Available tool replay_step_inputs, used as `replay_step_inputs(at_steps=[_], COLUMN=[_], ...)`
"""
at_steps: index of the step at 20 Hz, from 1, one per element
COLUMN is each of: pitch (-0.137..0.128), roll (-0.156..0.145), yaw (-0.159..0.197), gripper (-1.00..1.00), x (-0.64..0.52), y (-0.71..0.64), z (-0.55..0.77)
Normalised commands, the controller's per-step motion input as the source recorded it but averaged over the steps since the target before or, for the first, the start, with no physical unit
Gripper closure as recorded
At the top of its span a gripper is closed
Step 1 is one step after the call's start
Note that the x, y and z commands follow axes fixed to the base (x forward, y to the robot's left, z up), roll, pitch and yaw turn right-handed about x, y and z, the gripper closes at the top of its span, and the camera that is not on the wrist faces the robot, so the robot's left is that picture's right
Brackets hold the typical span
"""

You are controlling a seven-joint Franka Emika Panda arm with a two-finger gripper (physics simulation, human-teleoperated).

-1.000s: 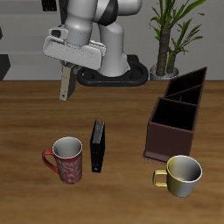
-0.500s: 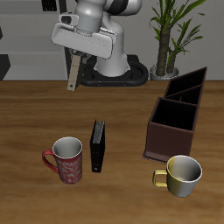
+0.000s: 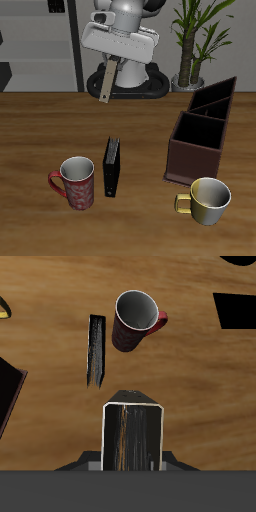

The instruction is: Place the yellow book into the left desk caddy's right compartment

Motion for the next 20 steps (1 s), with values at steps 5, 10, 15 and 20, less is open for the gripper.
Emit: replay_step_inputs(at_steps=[5,10,15,20], pitch=[0.007,-0.006,0.024,0.018], roll=[0.008,0.051,-0.023,0.012], yaw=[-0.005,-0.002,-0.006,0.008], gripper=[1.00,1.00,1.00,1.00], x=[0.16,0.14,0.27,0.25], y=[0.52,0.47,0.25,0.27], z=[0.23,0.20,0.15,0.07])
